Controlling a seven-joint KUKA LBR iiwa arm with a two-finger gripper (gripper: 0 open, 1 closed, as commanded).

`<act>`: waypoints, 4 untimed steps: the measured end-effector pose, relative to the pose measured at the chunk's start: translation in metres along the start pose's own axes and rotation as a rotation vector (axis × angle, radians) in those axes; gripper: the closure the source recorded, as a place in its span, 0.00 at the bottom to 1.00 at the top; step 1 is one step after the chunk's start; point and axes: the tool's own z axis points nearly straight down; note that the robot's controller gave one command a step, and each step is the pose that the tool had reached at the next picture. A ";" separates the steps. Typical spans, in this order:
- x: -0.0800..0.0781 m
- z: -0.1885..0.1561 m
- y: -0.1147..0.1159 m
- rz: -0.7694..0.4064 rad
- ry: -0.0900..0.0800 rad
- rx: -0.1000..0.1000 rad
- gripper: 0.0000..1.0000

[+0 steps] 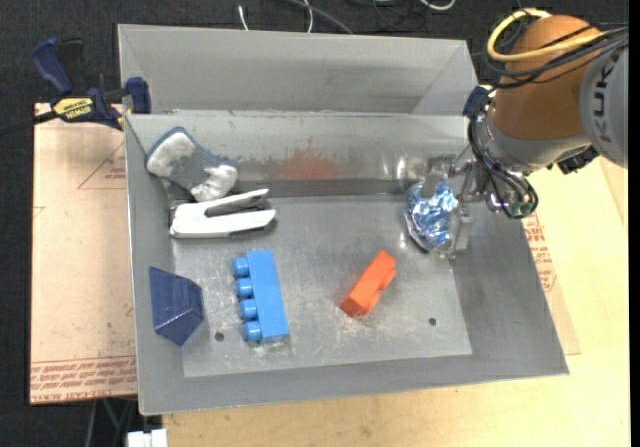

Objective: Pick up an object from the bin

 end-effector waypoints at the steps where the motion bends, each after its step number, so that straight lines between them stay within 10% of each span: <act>1: -0.002 -0.005 0.001 -0.004 -0.008 0.001 0.00; 2: -0.033 0.098 -0.038 -0.538 -0.022 -0.005 0.00; 3: -0.019 0.040 -0.047 -0.365 -0.015 0.003 0.00; 4: -0.035 0.071 -0.045 -0.702 -0.023 -0.009 0.00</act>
Offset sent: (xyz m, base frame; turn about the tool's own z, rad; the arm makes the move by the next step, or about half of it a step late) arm 0.0279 -0.0436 -0.1017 -0.5443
